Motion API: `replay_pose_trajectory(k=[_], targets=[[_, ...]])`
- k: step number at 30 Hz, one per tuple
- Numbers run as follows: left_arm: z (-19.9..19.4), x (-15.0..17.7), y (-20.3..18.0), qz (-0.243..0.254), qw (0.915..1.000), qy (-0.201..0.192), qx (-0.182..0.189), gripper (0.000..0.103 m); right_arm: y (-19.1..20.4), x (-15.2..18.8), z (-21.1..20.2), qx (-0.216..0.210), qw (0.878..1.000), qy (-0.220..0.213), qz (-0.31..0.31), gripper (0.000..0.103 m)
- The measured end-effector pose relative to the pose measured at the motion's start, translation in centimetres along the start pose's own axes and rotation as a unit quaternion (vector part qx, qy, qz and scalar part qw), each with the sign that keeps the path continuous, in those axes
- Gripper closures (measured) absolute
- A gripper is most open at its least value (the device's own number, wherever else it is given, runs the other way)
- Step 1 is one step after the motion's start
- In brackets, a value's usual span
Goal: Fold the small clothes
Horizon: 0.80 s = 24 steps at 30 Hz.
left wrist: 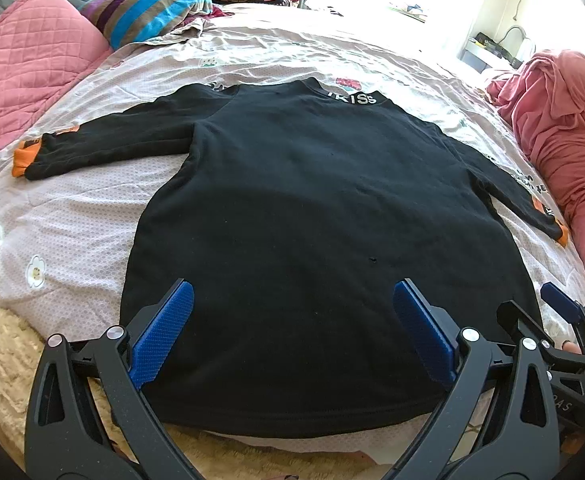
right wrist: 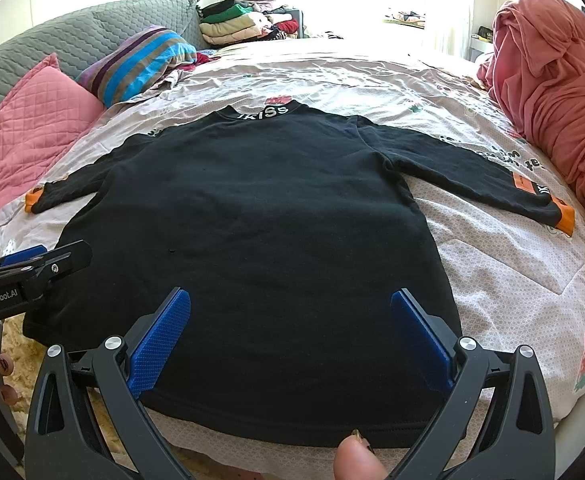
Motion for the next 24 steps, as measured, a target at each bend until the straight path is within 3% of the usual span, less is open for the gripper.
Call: replay_pose_trajectory(k=[10, 24], targets=[[1.0, -0.3, 0.0, -0.004, 0.9999, 0.009, -0.009, 0.009, -0.1, -0.5, 0.8, -0.005, 1.0, 0.005, 0.004, 0.004], [3.7, -3.0, -0.5, 0.002, 0.9997, 0.022, -0.011, 0.009, -2.0, -4.1, 3.0, 0.005, 1.0, -0.002, 0.03, 0.004]])
Point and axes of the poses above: each gripper's, at about its wrist camera, not at the fingertips, and z roughly the way its jaws point, y to its left, x to its underside, the point moved 1 cm from there along z, roughly the way its jaws point, and after that the axes turned 12 degrees about x, right-handed, at the moved point
